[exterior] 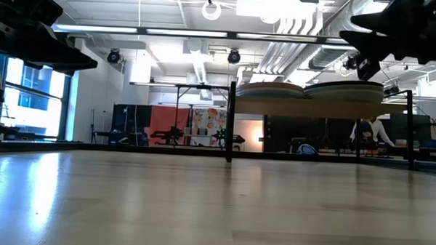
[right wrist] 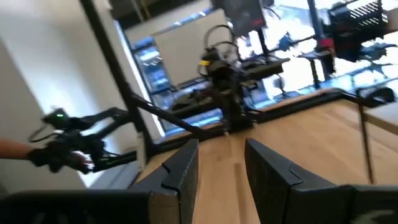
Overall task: Place and stack plates onto a shelf
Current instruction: Return to Home Position
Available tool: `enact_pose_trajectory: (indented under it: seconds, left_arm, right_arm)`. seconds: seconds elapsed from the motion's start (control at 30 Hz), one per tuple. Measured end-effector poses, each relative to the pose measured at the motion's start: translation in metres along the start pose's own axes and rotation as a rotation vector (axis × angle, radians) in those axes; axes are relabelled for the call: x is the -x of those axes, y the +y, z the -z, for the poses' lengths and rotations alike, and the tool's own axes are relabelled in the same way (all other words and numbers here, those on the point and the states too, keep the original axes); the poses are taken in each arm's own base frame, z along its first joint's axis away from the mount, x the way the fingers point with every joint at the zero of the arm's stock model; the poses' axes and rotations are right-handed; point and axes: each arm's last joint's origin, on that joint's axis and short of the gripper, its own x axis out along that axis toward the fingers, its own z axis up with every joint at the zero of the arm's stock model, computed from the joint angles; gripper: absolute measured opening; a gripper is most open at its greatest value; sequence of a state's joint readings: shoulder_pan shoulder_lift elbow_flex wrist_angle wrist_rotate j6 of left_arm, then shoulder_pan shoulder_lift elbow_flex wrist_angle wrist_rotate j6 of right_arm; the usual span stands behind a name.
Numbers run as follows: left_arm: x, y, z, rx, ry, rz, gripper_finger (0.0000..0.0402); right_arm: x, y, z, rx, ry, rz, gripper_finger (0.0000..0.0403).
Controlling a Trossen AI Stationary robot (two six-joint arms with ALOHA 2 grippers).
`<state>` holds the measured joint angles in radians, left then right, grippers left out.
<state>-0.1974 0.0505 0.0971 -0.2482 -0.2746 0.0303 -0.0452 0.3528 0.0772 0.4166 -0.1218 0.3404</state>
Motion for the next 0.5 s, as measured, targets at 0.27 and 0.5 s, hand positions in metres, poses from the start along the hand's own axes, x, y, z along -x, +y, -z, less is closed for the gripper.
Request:
enact_pose_trajectory:
  seconds: [0.27, 0.5]
  left_arm:
    - [0.0, 0.0, 0.0, 0.0, 0.0, 0.0, 0.0092]
    - [0.0, 0.0, 0.0, 0.0, 0.0, 0.001, 0.0092]
  right_arm:
    - [0.006, -0.006, 0.018, -0.022, 0.027, 0.023, 0.0114]
    - [0.007, -0.012, 0.03, -0.037, 0.13, 0.131, 0.0114]
